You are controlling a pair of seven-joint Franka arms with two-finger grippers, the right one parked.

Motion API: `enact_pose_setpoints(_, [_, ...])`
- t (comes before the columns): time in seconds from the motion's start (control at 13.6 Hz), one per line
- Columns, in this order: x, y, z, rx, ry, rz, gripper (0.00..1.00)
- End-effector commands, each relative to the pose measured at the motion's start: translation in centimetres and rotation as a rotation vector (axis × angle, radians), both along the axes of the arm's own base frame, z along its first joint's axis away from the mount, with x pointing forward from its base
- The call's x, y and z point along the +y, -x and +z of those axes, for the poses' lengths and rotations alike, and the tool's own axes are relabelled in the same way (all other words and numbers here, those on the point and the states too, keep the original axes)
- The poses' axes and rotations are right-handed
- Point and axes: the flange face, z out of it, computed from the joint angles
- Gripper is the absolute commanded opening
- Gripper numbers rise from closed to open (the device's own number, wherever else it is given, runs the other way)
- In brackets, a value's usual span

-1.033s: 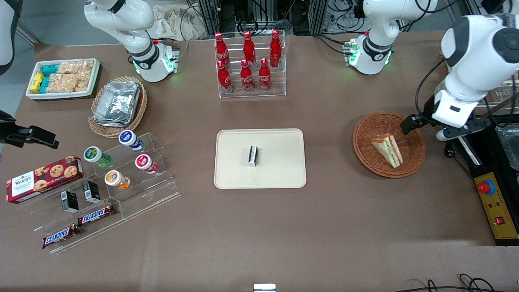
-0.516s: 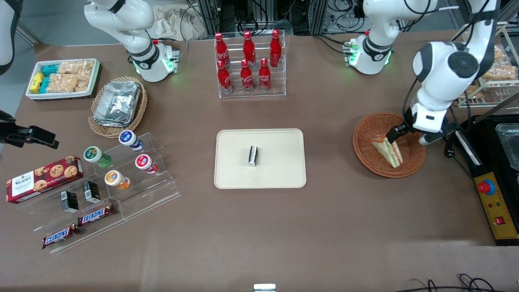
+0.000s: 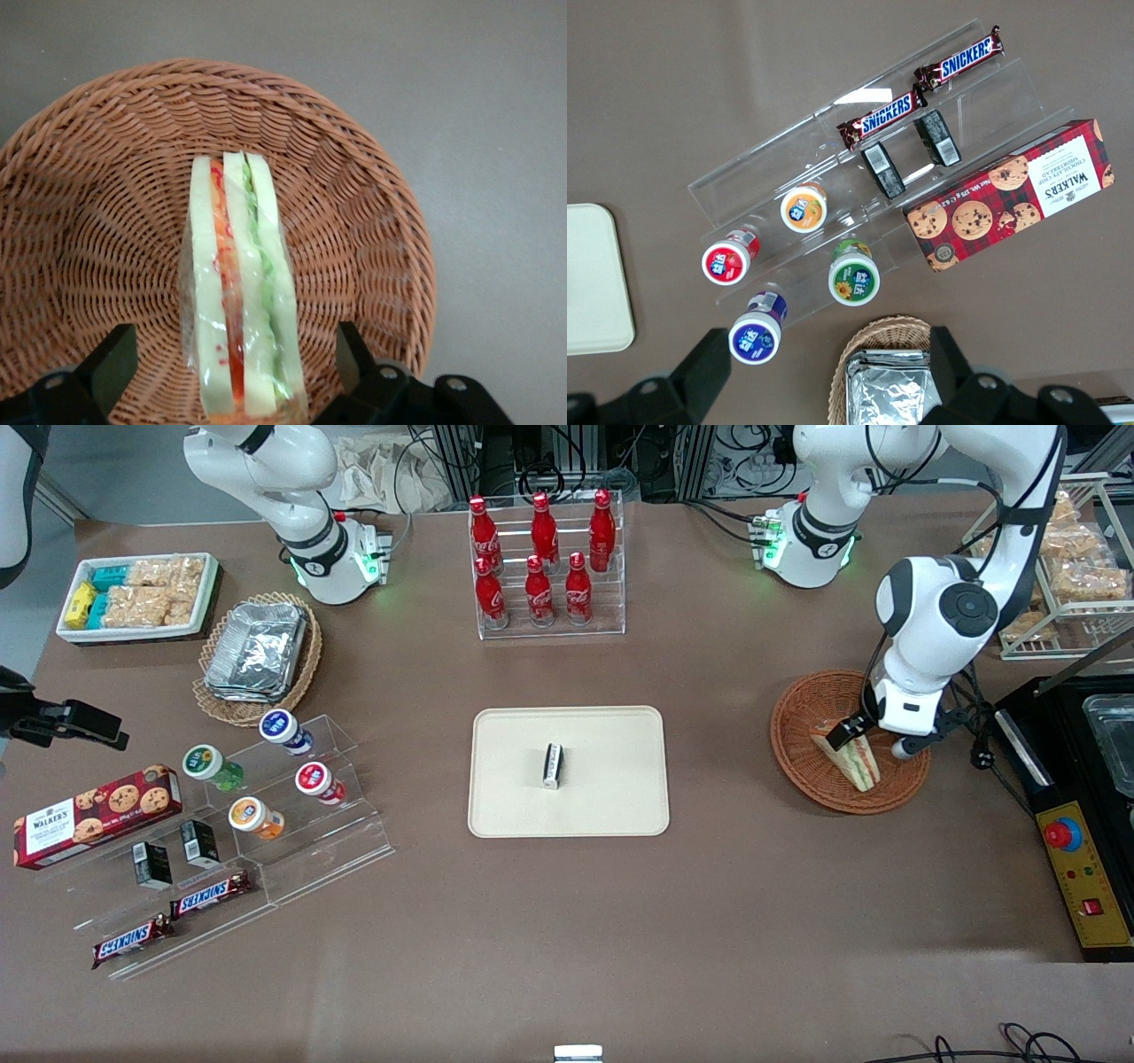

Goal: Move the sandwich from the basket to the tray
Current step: 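Lower the open left gripper around the wrapped sandwich and close it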

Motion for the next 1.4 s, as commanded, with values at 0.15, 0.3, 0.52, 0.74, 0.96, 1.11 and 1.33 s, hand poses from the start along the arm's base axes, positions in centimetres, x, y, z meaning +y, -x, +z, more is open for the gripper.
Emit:
enact_pose_setpoints(0.15, [-0.2,0.0,-3.2,-0.031,0.012,0.074,1.0])
enact_pose_setpoints(0.3, [-0.3,0.1,-4.2,-0.022,0.009,0.066,0.93])
enact_pose_setpoints(0.52, [-0.2,-0.1,-4.2,-0.022,0.009,0.069,0.0])
enact_pose_setpoints(0.74, [-0.2,-0.2,-4.3,-0.02,0.009,0.066,0.0])
enact_pose_setpoints(0.96, [-0.3,-1.0,-2.4,-0.054,0.011,0.059,0.0])
enact_pose_setpoints(1.11, [-0.3,-1.4,0.2,-0.062,0.004,0.033,0.0])
enact_pose_setpoints(1.33, [-0.4,-3.0,4.7,0.022,-0.021,-0.104,0.0])
